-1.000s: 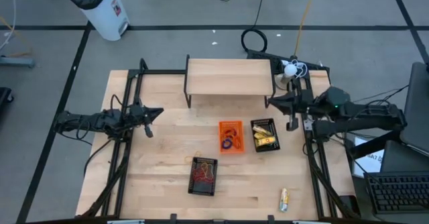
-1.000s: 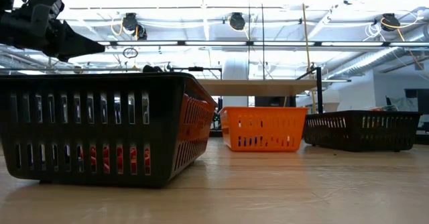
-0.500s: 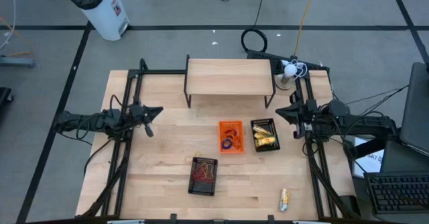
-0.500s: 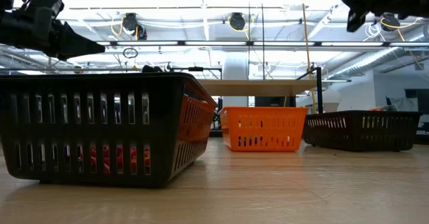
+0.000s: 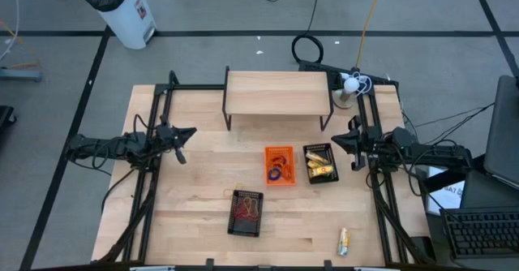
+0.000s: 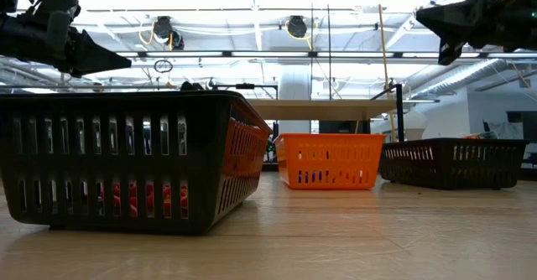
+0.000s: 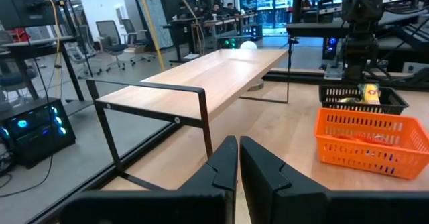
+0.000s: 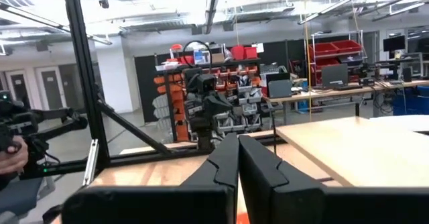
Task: Pick & Place Office Desk Supplies
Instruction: Put the yellow crayon box into the top black bin
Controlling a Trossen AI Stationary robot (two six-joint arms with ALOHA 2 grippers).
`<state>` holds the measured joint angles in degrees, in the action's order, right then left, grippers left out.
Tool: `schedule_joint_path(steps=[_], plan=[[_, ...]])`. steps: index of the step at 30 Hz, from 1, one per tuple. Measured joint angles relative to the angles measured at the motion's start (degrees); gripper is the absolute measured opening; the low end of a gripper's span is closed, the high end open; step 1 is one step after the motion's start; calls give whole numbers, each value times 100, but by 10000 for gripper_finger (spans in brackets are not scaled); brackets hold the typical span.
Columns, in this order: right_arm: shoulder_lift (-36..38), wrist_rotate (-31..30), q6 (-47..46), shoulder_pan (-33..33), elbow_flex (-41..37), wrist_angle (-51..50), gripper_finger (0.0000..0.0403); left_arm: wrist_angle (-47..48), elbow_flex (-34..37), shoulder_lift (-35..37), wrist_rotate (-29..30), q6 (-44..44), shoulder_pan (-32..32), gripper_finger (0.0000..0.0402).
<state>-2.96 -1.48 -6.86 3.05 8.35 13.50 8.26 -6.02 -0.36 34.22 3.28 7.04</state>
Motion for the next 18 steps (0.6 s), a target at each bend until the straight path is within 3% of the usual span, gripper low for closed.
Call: schedule_joint_path(steps=[18], plan=[[120, 2, -255, 2, -433, -53, 1, 119, 0, 0, 0, -18, -1, 21]])
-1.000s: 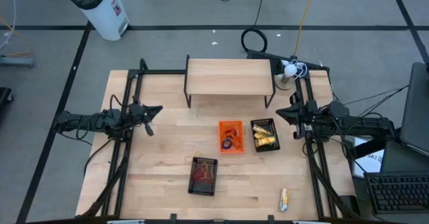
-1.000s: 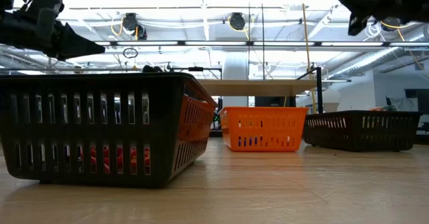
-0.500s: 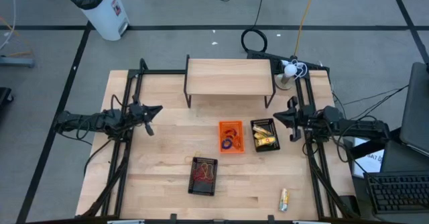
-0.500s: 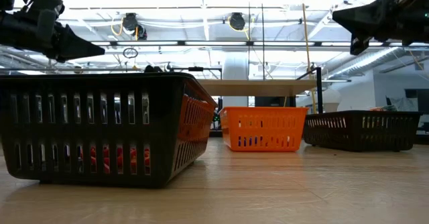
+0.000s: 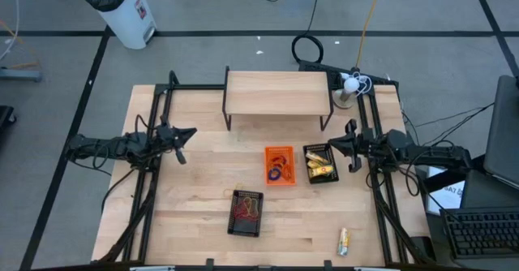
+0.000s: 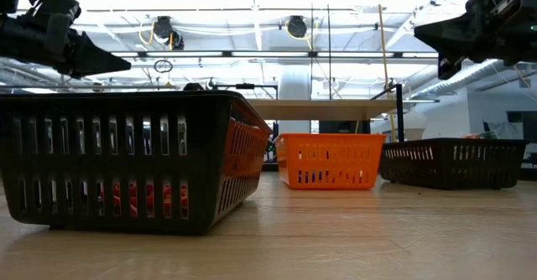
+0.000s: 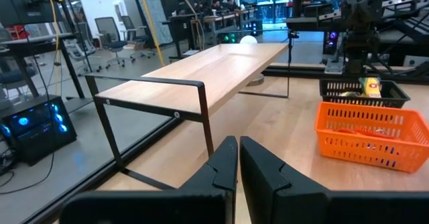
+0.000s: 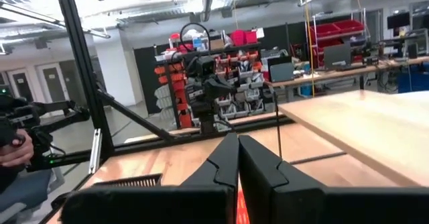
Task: Pick & Place Office Desk Supplies
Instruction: Put the yellow crayon box into the top black bin
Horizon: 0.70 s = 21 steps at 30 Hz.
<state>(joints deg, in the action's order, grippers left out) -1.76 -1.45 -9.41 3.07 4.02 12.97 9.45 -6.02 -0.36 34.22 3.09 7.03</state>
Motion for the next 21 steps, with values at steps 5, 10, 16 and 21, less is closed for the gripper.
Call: schedule_joint_path(steps=[5, 10, 16, 21], plan=[[0, 12, -55, 0, -7, -352, 1, 38, 0, 0, 0, -28, 2, 21], [0, 7, -195, 0, -16, -606, 1, 101, 0, 0, 0, -42, 2, 21], [0, -20, -195, 0, -22, -821, 1, 212, 0, 0, -35, -133, 1, 21], [0, -22, -240, 0, -24, -761, 1, 210, 0, 0, -116, -118, 2, 21]])
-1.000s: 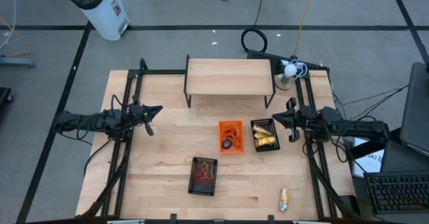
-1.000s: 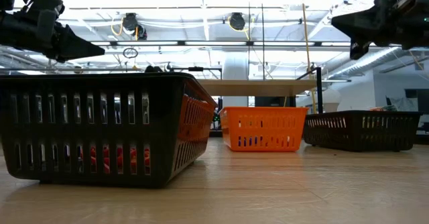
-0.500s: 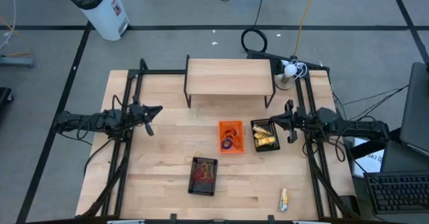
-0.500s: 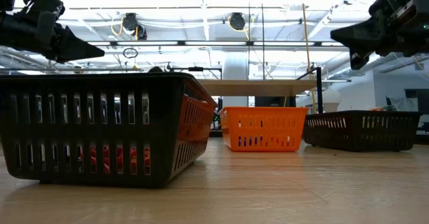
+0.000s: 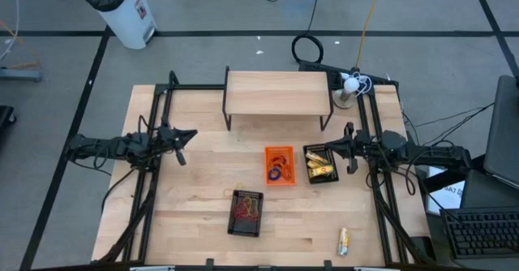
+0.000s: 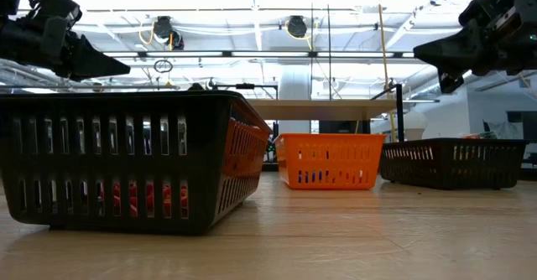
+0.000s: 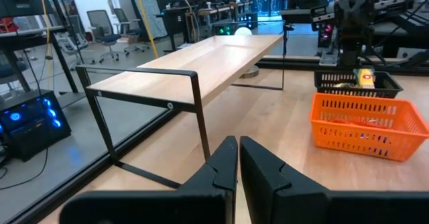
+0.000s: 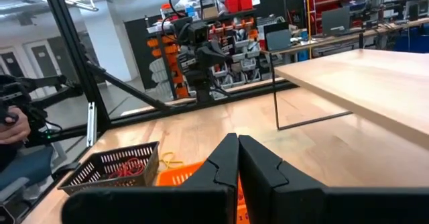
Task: Pick & Place Office Desk Supplies
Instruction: Put the yellow crayon box into the top black bin
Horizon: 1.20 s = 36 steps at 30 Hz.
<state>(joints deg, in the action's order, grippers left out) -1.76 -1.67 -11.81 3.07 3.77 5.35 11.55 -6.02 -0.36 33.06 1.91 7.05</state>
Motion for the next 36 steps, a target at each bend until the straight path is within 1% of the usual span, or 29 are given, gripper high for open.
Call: schedule_joint_path(steps=[4, 6, 8, 9, 11, 15, 18, 20, 24, 27, 29, 32, 34, 36], plan=[[-88, -259, -264, -2, 105, 35, 1, 0, 0, 0, 0, 4, -1, 21], [-299, -72, -407, -74, 288, -119, 1, -1, 0, 0, 0, 7, 0, 21], [-626, 169, -573, -208, 594, -47, 1, -11, 0, 0, -1, 7, 0, 21], [-814, 195, -665, -311, 768, -61, 1, -22, 0, 0, -1, 9, -1, 21], [-1307, 177, -867, -554, 1123, -286, 0, -85, 0, 0, -4, 9, 0, 21], [-2582, -49, -1362, -1160, 2032, -1023, 0, -162, 0, 0, -4, 11, -2, 21], [-3617, -272, -1912, -1667, 2758, -1824, 0, -185, 0, 0, -4, -11, 0, 21], [-4286, -301, -2251, -1986, 3229, -2336, 0, -195, 0, 0, -7, 3, -1, 21], [-5334, -413, -3151, -2505, 4048, -3038, 0, -197, 0, 0, -10, 161, 0, 21], [-5915, -428, -3938, -2827, 4517, -3622, 0, -199, 0, 0, -13, 249, 0, 21], [-6207, -417, -4479, -3083, 4740, -3827, 0, -199, 0, 0, -15, 249, 0, 21], [-6523, -399, -5398, -3472, 4910, -3883, 0, -200, 0, 0, -15, 243, -1, 21], [-6718, -263, -5971, -3727, 4918, -3873, 0, -201, 0, 0, -15, 218, -2, 21], [-6921, -254, -6536, -4003, 4920, -3887, 0, -199, 0, 0, -15, 205, -2, 21]])
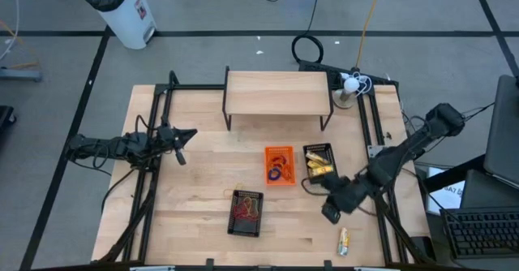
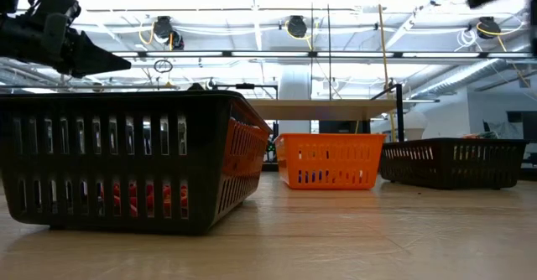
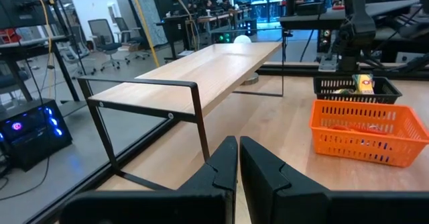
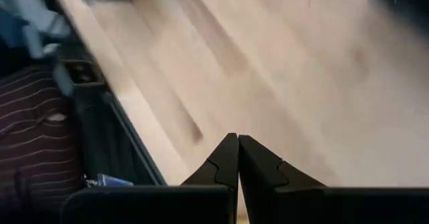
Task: Pick & Place Office Desk Supplies
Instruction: Put the yellow crayon box into the top black bin
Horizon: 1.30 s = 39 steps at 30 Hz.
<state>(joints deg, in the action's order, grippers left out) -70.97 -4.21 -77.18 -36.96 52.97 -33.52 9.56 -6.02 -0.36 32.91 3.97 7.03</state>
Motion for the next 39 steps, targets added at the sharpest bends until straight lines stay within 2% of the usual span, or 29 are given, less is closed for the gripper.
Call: schedule_joint_path(steps=[3, 7, 9, 12, 16, 23, 27, 32, 39], plan=[[-328, 16, -1211, -399, 0, -86, 0, 0, 0, 0, 0, -22, 1, 21], [-752, 489, -2652, -870, 0, 3, 0, 2, 0, 0, 0, 7, 1, 21], [-922, 764, -3223, -1108, 0, 176, 0, 2, 0, 0, 0, 2, 2, 21], [-1083, 755, -3895, -1448, 0, 632, 0, 2, 0, 0, -2, 2, 1, 21], [-1273, 456, -4406, -1854, 300, 773, 0, 2, 0, 0, -53, 24, 2, 21], [-1589, 423, -4792, -2169, 1150, -975, 0, 4, 0, 0, -197, 26, 0, 21], [-1784, 394, -4689, -2122, 1050, -1146, 7, 4, 0, 0, -197, 26, 1, 21], [-1979, 274, -4508, -2073, 1001, -894, 62, 1, 0, 0, -197, 27, 2, 21], [-2001, 459, -4779, -2005, 997, -839, 199, 1, 0, 0, -195, 29, 1, 21]])
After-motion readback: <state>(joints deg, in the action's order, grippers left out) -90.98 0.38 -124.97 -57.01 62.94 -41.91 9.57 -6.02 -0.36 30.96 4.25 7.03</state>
